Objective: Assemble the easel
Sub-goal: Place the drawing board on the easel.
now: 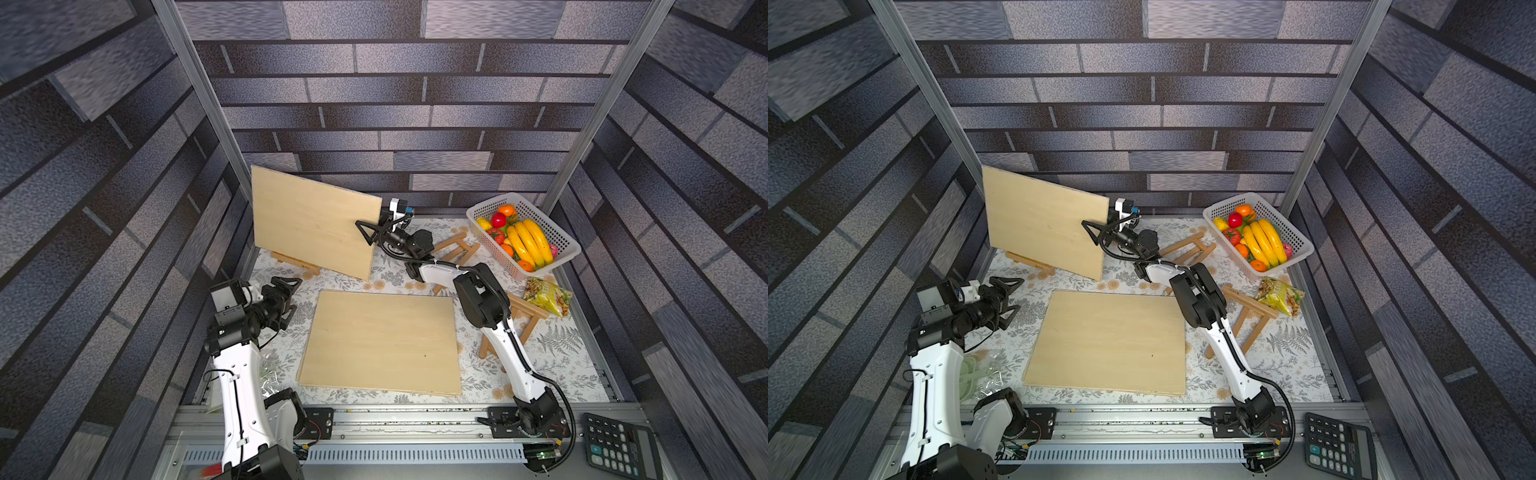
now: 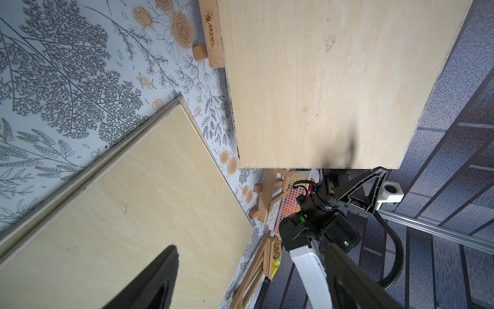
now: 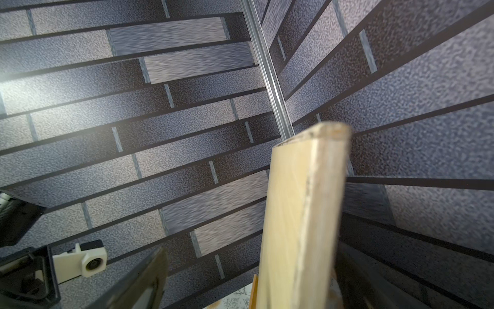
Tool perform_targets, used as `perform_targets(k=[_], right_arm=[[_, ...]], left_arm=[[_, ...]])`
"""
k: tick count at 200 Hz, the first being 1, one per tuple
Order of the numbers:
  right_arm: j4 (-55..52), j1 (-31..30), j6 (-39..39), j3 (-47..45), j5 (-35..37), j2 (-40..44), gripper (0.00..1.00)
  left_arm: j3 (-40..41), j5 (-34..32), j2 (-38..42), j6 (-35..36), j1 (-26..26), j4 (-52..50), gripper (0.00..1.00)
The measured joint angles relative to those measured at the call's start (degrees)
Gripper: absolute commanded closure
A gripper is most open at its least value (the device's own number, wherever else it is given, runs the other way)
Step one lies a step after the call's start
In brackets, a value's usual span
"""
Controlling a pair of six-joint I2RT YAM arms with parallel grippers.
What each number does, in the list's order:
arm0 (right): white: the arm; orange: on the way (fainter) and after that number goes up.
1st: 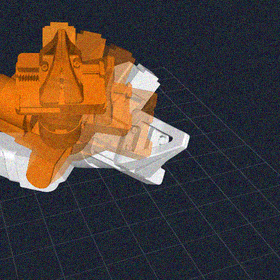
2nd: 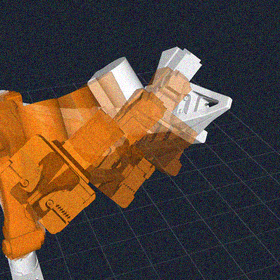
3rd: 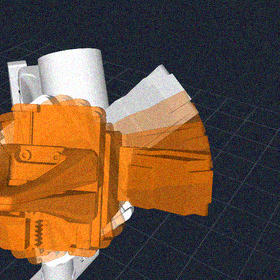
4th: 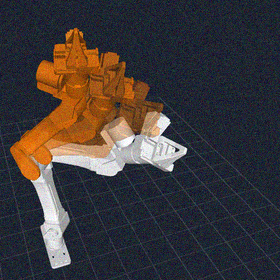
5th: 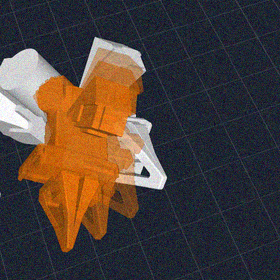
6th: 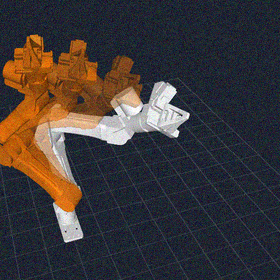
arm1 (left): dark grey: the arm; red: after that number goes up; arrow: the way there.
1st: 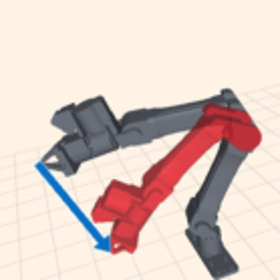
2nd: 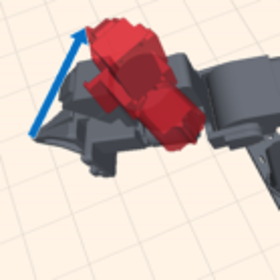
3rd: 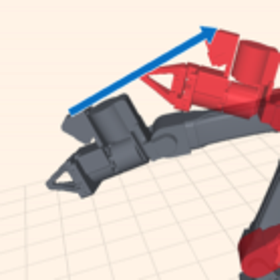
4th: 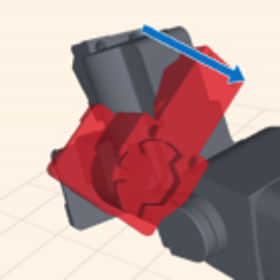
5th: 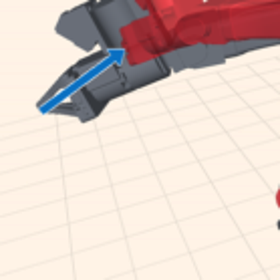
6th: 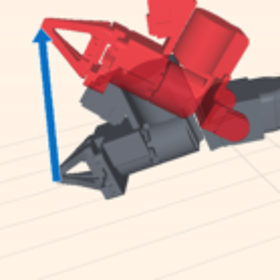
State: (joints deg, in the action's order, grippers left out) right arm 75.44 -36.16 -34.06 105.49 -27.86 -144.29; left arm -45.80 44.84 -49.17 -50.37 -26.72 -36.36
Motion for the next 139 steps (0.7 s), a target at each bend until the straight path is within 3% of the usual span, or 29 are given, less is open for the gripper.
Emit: perform_targets(k=[69, 139], right_arm=[[-0.22, -0.07, 0.31, -9.75, 4.07, 1.99, 0.0], [0.17, 0.57, 0.85, -23.19, 5.6, 15.13, 0.0]], left_arm=[[0.0, 0.0, -0.07, -0.04, 0.07, 1.27, 0.13], [-0.52, -0.02, -1.68, -0.9, 0.57, 2.78, 0.13]])
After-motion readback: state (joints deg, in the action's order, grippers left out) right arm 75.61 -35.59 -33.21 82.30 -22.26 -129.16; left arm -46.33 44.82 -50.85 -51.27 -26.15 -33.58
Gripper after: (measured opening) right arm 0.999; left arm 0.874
